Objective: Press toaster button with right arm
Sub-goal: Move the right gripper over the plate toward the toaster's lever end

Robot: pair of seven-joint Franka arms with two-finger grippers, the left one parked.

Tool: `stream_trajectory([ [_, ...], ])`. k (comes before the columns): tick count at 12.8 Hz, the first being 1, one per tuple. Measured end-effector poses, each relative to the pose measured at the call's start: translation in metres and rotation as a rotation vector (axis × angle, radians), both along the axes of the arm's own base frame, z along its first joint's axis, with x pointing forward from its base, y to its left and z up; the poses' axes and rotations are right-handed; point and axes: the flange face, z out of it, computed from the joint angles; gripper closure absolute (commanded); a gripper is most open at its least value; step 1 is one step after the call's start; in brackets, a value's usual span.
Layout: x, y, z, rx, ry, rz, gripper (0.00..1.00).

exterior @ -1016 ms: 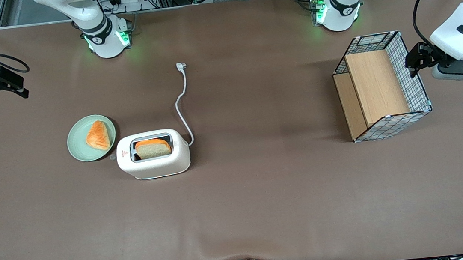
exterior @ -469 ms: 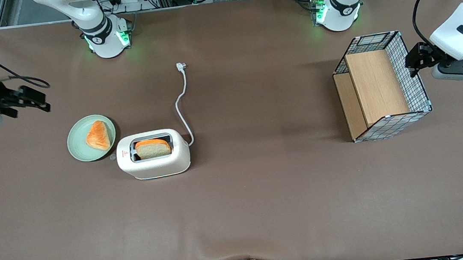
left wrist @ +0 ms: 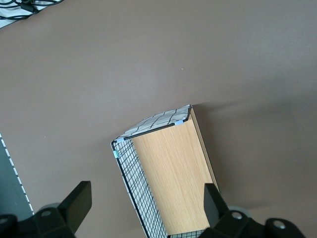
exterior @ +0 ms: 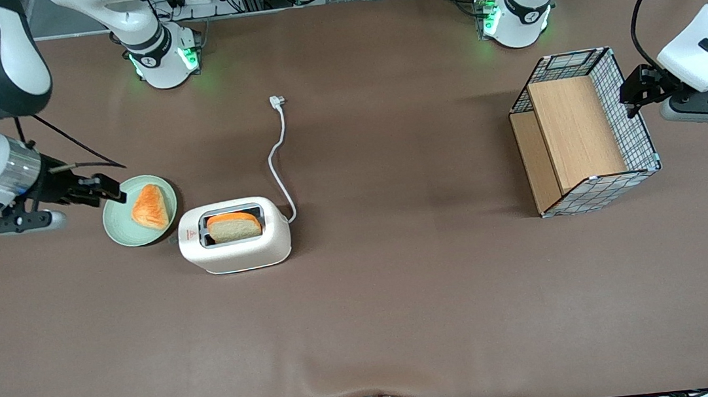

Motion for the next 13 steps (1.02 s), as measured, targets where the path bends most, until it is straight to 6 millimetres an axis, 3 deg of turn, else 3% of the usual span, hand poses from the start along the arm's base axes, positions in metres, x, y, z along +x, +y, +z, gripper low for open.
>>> stream_trajectory([
  [2,0.007,0.006,-0.012,0.015,-0.018,-0.011,1.00],
  [13,0.011,0.016,-0.047,0.150,-0.041,-0.025,1.00],
])
